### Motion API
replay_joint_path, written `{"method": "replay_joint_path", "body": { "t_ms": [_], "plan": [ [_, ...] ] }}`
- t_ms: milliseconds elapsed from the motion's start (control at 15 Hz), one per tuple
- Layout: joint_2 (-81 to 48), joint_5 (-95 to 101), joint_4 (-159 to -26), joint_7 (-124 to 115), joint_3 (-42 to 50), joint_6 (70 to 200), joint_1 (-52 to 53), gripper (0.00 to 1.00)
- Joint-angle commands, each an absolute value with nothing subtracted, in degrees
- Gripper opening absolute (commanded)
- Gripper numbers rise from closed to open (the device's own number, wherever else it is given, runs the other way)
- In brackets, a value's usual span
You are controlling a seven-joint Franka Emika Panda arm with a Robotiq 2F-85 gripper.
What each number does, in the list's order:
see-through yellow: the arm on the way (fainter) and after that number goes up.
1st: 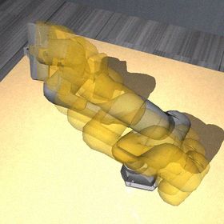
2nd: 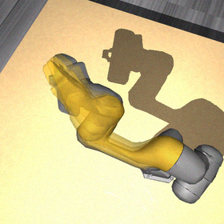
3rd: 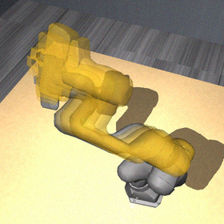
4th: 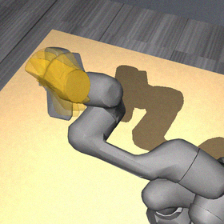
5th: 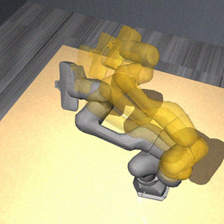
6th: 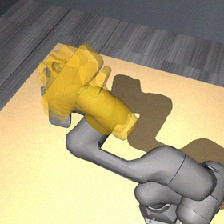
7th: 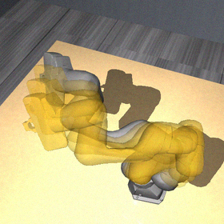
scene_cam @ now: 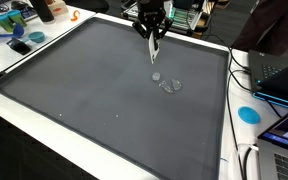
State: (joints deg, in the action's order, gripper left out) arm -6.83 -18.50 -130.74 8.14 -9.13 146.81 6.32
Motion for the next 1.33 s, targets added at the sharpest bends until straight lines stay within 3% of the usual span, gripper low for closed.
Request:
{"method": "replay_joint_path", "body": {
  "t_ms": [0,867,1267],
  "plan": [
    [-5.49,-14.61,-130.06,6.36,-9.13,143.13,7.03,0.01],
    [-7.2,-2.78,-112.79,15.69,-11.7,118.08,10.64,0.01],
    [-8.16,2.59,-106.28,27.72,-13.44,115.43,12.06,0.01]
  ]
}}
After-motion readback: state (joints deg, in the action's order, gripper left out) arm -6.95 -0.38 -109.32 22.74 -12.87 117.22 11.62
